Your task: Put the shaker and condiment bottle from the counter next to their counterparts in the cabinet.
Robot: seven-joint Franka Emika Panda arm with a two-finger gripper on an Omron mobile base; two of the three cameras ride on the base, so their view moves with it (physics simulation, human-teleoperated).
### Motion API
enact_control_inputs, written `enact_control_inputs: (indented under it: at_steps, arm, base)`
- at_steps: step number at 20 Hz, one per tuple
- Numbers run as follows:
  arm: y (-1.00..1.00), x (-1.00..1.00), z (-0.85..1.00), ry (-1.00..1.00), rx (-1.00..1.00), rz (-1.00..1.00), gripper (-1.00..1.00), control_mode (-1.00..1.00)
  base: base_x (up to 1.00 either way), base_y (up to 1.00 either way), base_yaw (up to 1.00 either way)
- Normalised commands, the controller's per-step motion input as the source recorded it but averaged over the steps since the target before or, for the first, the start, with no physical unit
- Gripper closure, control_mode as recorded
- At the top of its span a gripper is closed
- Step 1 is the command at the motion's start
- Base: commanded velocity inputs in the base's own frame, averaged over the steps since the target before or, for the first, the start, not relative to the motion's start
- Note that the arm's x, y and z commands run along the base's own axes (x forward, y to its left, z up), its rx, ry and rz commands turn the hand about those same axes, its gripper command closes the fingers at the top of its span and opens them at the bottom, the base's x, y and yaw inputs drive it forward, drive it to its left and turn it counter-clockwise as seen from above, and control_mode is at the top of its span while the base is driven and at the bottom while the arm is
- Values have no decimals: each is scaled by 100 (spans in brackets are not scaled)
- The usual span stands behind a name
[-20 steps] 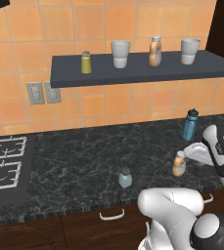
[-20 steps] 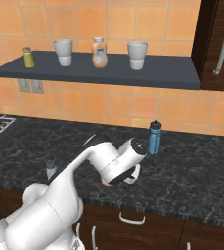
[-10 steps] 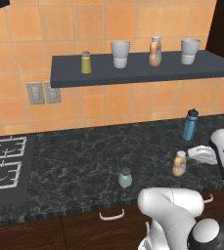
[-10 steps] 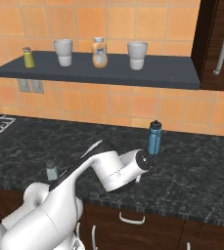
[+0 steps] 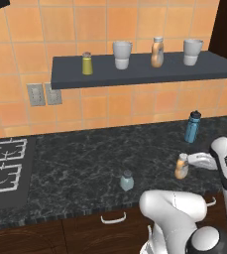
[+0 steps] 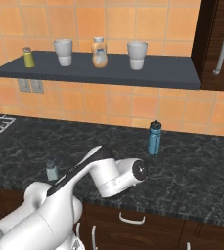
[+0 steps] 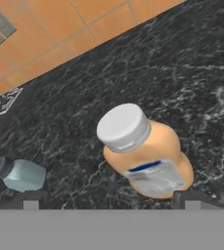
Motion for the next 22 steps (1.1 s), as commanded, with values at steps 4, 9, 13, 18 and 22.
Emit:
enact_control_inputs:
  at_steps: [4, 9, 13, 18, 22]
  arm:
    - [0, 11, -7, -3, 2, 0, -100, -100]
    - [0, 23, -17, -7, 0, 0, -100, -100]
    - [0, 5, -13, -4, 2, 1, -100, -100]
    - [-5, 0, -4, -17, 0, 0, -100, -100]
    - [0, -6, -6, -18, 0, 0, -100, -100]
  base:
    - [0, 0, 0]
    - [0, 0, 0]
    - [0, 0, 0]
    - [0, 0, 0]
    - [0, 0, 0]
